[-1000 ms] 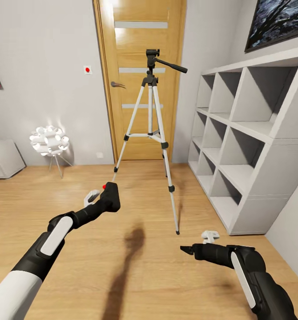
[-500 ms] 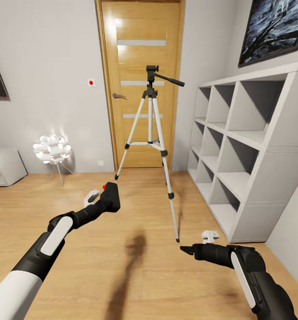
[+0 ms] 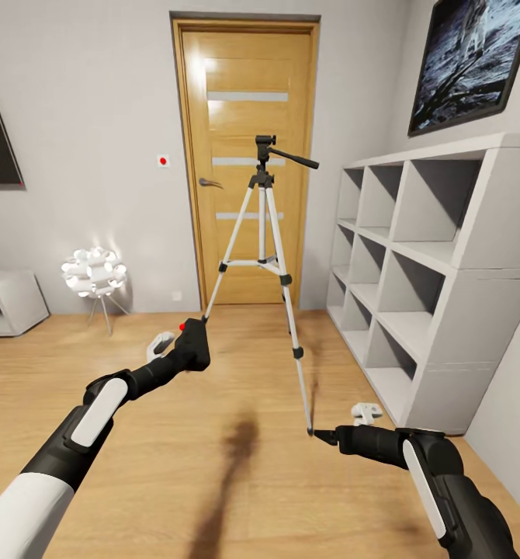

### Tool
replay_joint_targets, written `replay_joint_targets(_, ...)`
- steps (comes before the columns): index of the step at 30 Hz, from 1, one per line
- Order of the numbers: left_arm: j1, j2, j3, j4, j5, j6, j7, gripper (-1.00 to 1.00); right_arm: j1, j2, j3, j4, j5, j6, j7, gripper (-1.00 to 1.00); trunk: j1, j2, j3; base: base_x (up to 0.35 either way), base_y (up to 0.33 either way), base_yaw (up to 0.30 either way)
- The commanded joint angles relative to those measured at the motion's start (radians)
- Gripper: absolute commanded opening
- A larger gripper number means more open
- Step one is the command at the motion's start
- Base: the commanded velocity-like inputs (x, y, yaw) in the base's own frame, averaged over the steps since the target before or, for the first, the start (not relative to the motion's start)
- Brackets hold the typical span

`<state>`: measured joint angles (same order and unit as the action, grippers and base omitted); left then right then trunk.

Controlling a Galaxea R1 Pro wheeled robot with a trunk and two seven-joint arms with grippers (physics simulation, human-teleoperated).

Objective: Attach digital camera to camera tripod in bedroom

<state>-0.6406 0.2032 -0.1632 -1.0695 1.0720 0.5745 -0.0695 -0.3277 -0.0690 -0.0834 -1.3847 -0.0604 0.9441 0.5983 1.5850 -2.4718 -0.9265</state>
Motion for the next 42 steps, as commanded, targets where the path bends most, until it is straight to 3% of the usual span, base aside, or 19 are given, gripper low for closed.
replay_joint_targets(1, -0.001, 0.000, -0.001, 0.000, -0.001, 0.002, -0.003, -1.00, -0.001, 0.000, -0.001, 0.000, -0.006, 0.007, -0.001, 1.00, -0.004, 0.007, 0.002, 0.000, 0.000, 0.000)
replay_joint_targets(42, -0.001, 0.001, -0.001, 0.002, 0.000, 0.002, -0.003, -1.00, -0.001, 0.001, -0.001, 0.000, -0.006, 0.007, -0.002, 1.00, -0.161, 0.294, 0.131, 0.000, 0.000, 0.000)
